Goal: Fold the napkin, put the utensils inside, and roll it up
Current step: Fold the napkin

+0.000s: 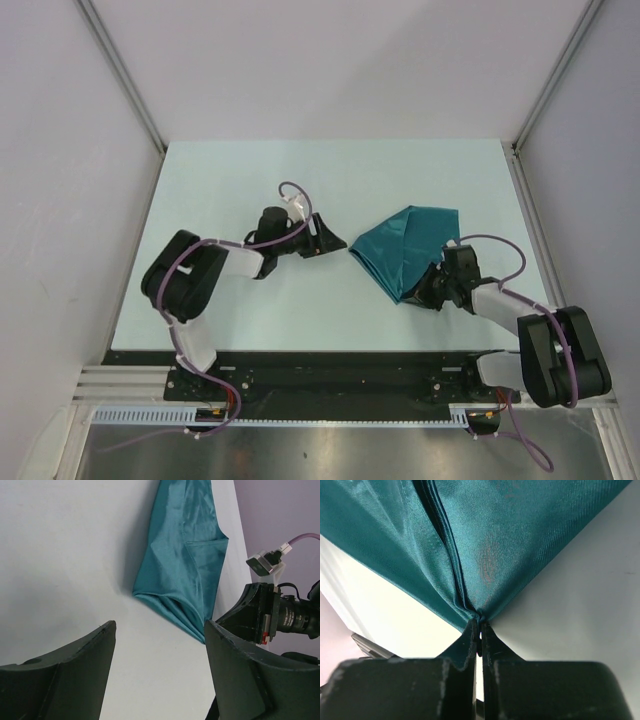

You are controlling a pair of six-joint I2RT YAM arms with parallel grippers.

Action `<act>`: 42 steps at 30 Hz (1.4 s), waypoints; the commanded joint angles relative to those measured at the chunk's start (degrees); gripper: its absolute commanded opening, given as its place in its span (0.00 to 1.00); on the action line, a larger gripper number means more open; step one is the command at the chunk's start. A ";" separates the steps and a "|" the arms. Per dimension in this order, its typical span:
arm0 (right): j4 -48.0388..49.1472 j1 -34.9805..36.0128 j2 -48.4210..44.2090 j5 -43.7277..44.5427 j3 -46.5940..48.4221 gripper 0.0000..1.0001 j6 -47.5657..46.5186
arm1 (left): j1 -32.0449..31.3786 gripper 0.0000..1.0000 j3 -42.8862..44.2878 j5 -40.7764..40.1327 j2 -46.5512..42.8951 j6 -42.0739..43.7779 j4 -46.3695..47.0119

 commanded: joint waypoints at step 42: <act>-3.23 0.23 3.32 2.40 0.16 0.00 -1.48 | -4.48 0.34 16.39 2.28 17.10 -2.64 -2.59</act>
